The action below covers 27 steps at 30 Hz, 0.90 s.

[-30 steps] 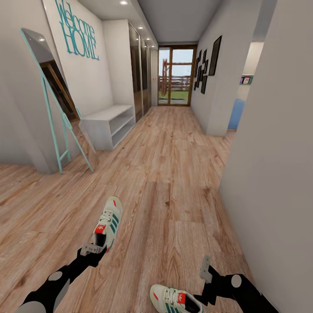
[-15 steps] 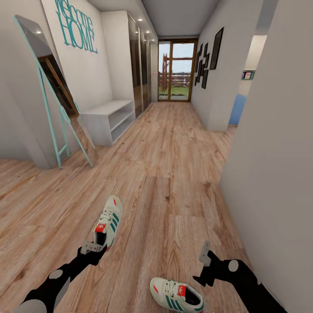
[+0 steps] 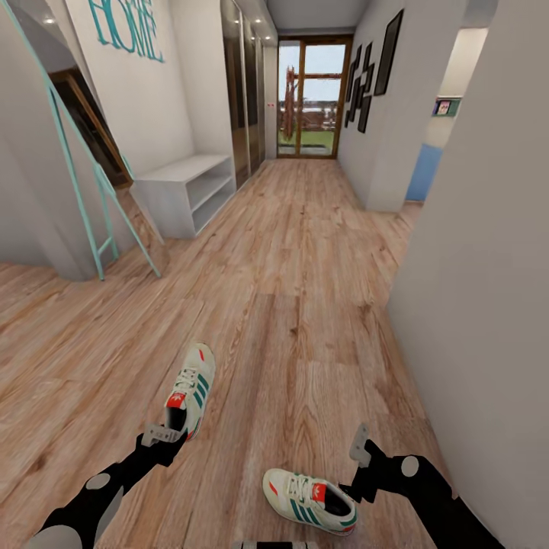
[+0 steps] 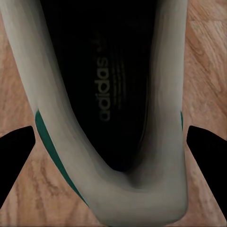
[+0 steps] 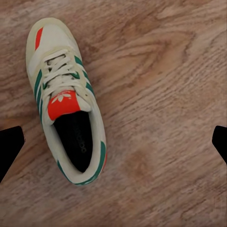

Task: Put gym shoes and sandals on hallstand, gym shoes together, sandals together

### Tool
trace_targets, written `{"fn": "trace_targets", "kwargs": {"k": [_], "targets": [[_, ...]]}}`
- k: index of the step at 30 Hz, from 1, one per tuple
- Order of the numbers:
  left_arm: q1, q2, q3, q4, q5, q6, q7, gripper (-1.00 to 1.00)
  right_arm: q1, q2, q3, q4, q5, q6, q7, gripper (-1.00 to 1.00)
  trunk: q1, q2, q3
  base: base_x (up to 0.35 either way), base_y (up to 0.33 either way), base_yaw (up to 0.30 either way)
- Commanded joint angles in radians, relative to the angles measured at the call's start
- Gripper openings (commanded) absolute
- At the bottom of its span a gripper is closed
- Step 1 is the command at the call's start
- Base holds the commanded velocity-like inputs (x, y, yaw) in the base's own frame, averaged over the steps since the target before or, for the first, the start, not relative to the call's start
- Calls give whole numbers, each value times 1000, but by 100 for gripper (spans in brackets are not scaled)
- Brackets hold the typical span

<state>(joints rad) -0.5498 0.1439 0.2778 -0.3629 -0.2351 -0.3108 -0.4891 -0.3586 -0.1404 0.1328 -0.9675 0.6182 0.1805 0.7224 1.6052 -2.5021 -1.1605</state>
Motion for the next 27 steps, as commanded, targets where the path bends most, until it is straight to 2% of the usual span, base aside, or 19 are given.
{"fn": "trace_targets", "kwargs": {"k": [1,10,15,16,22,27], "targets": [[-1,-1,9,0,-9,-5,-5,-100,0,0,2,-2,4,5,3,100,0,-1,-6,0,0,0],[-1,-1,12,-1,-7,-5,-5,-100,0,1,2,7,4,6,3,100,4,-3,-55,0,0,0],[-1,-2,13,-1,-7,-5,-4,-100,0,2,1,26,4,6,-36,100,4,-3,-55,0,0,0],[-1,-2,13,-1,-7,-5,-3,-100,0,5,2,46,3,5,-82,100,4,-3,-55,0,0,0],[-1,-1,13,-1,-7,-5,-3,-100,0,8,4,92,0,0,-181,100,4,-3,-55,0,0,0],[-1,-1,12,-1,-7,-5,-3,-100,0,10,4,99,-1,-2,-192,100,4,-3,-55,0,0,0]]}}
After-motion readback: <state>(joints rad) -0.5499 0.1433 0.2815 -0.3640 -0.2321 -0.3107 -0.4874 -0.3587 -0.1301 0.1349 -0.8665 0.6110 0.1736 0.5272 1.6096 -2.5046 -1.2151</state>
